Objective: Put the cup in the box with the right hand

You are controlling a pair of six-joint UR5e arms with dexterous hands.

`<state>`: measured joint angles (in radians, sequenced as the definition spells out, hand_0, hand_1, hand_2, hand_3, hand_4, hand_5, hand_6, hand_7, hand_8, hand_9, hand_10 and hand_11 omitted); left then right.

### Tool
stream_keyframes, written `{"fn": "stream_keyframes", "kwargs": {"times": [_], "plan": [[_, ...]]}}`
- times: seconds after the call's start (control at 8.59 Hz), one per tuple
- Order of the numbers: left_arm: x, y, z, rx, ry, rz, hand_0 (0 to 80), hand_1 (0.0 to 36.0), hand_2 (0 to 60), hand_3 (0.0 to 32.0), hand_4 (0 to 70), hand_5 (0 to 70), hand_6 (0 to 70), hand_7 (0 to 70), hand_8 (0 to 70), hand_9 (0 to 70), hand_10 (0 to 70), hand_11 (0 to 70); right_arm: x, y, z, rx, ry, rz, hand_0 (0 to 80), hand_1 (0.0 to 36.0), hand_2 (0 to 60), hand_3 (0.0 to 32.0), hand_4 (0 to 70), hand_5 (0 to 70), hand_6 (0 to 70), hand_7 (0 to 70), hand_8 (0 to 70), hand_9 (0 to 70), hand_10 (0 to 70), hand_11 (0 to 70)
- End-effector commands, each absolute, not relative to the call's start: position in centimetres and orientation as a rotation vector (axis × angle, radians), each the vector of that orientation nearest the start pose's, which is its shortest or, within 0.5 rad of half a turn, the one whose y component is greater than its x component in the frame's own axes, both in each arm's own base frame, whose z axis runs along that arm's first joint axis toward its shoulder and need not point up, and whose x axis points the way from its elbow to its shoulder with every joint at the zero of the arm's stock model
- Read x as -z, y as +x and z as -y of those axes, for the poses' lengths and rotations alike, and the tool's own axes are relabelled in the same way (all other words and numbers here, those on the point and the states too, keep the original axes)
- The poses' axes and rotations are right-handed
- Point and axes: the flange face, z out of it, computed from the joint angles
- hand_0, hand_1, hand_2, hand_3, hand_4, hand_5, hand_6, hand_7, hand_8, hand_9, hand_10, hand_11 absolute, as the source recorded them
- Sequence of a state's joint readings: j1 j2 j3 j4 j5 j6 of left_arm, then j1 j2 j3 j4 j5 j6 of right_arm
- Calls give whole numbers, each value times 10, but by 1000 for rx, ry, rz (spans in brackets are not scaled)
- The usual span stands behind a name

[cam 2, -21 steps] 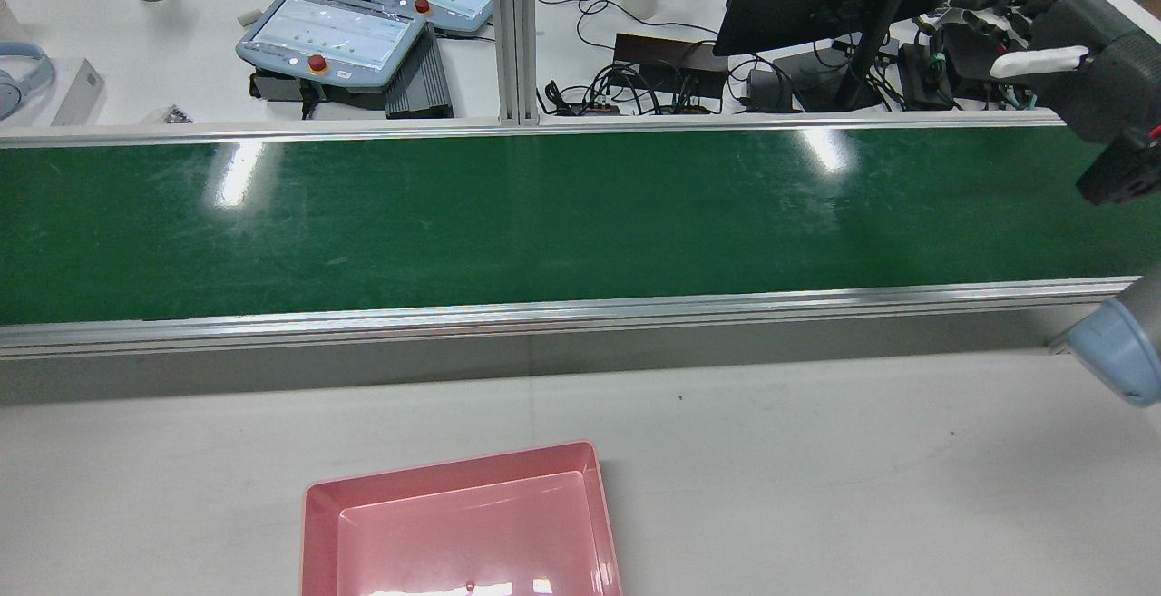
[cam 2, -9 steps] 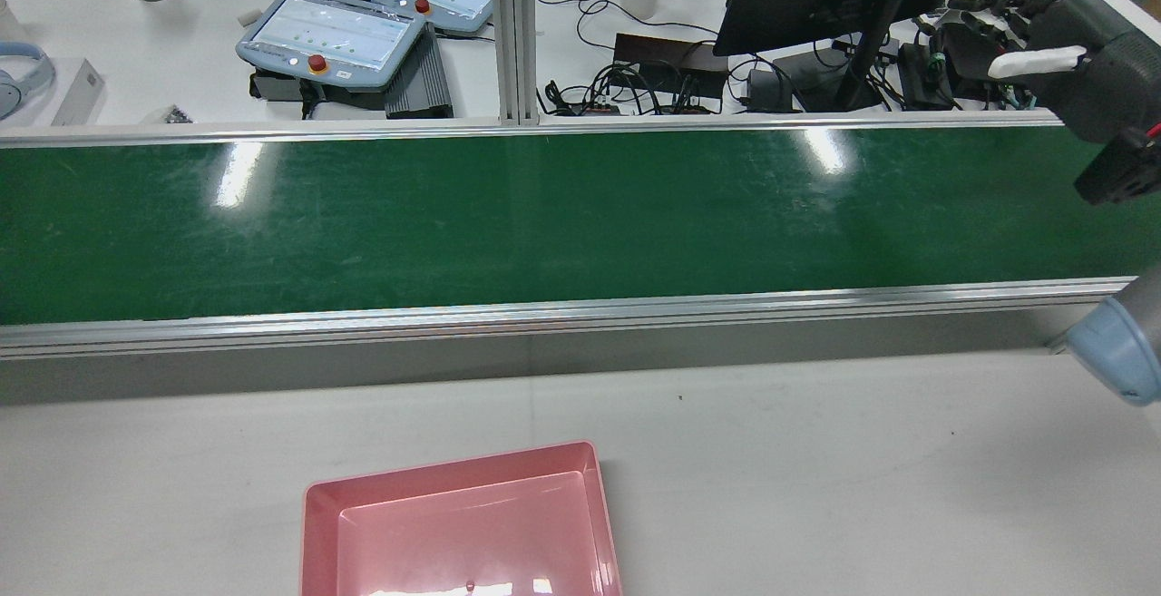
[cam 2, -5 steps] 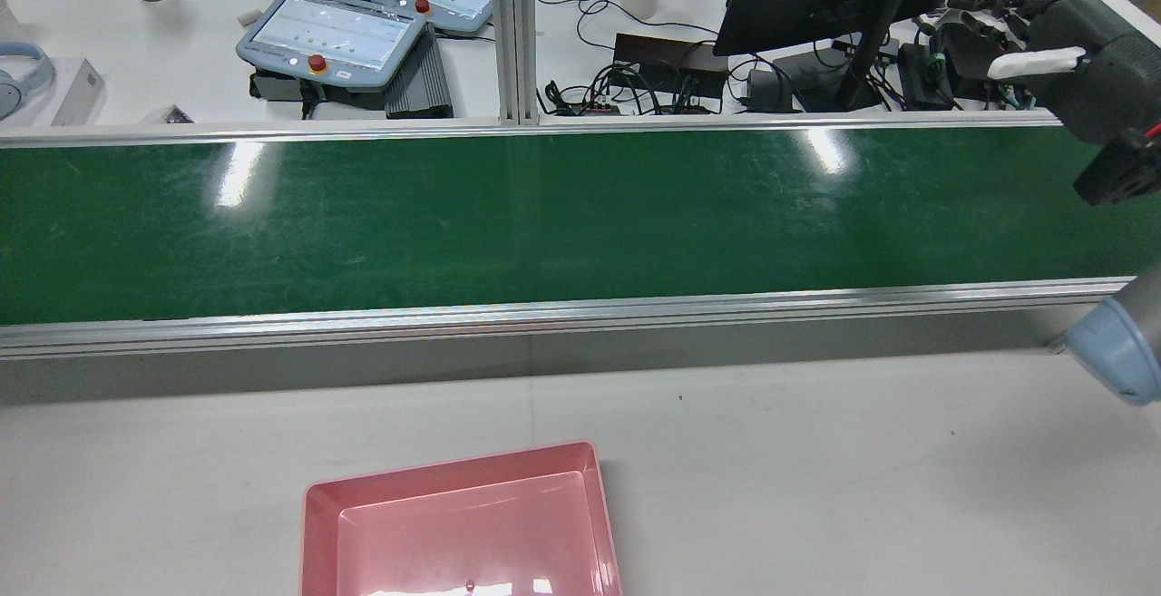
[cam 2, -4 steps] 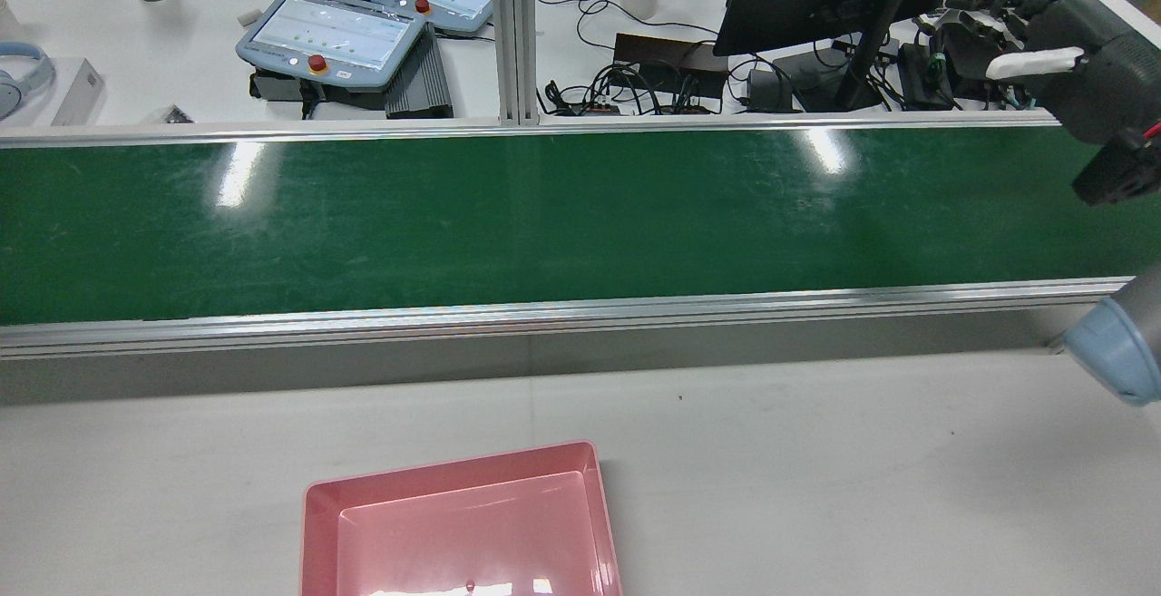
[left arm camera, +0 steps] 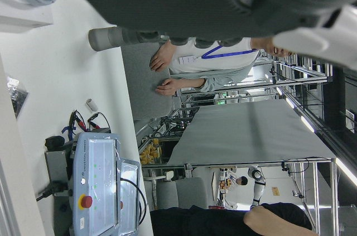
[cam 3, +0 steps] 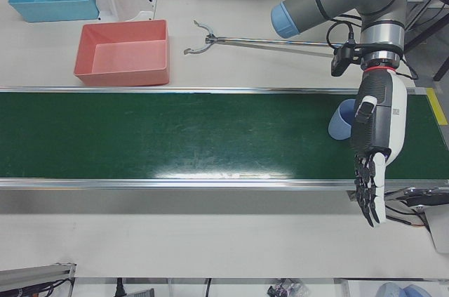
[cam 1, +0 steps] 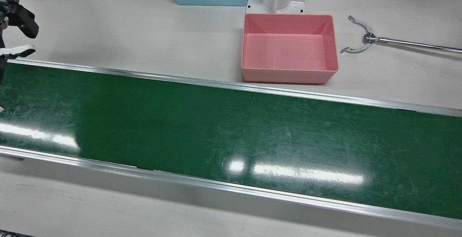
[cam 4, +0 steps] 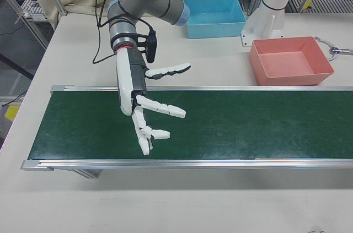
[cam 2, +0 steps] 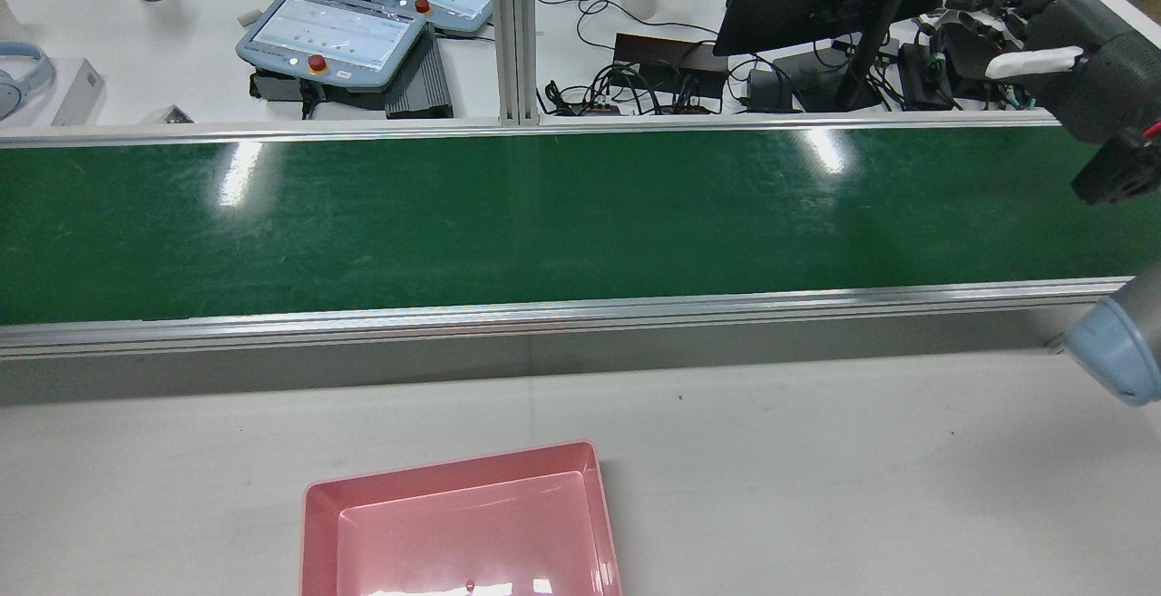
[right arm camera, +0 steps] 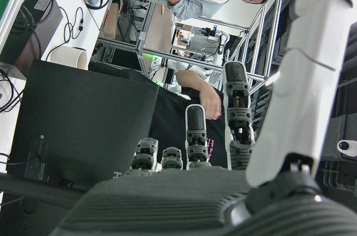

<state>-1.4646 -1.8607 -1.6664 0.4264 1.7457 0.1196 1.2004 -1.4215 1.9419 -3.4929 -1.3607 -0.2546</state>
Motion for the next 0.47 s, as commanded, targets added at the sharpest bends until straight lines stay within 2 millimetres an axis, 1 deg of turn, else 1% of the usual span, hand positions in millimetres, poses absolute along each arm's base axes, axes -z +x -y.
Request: {"fn": "stream_keyframes", "kwargs": {"times": [0.0, 0.35], "plan": [[-523, -55, 588, 2039, -168, -2000, 0, 0, 0, 0, 0, 0, 0, 0, 0, 0, 0, 0, -470, -42, 537, 2165, -82, -2600, 556, 122, 0, 0, 349, 54, 94, 412, 23, 97, 68, 115], [-526, -54, 588, 2041, -168, -1994, 0, 0, 0, 0, 0, 0, 0, 0, 0, 0, 0, 0, -470, -42, 538, 2164, -83, -2598, 556, 120, 0, 0, 345, 54, 92, 403, 23, 94, 67, 113]]}}
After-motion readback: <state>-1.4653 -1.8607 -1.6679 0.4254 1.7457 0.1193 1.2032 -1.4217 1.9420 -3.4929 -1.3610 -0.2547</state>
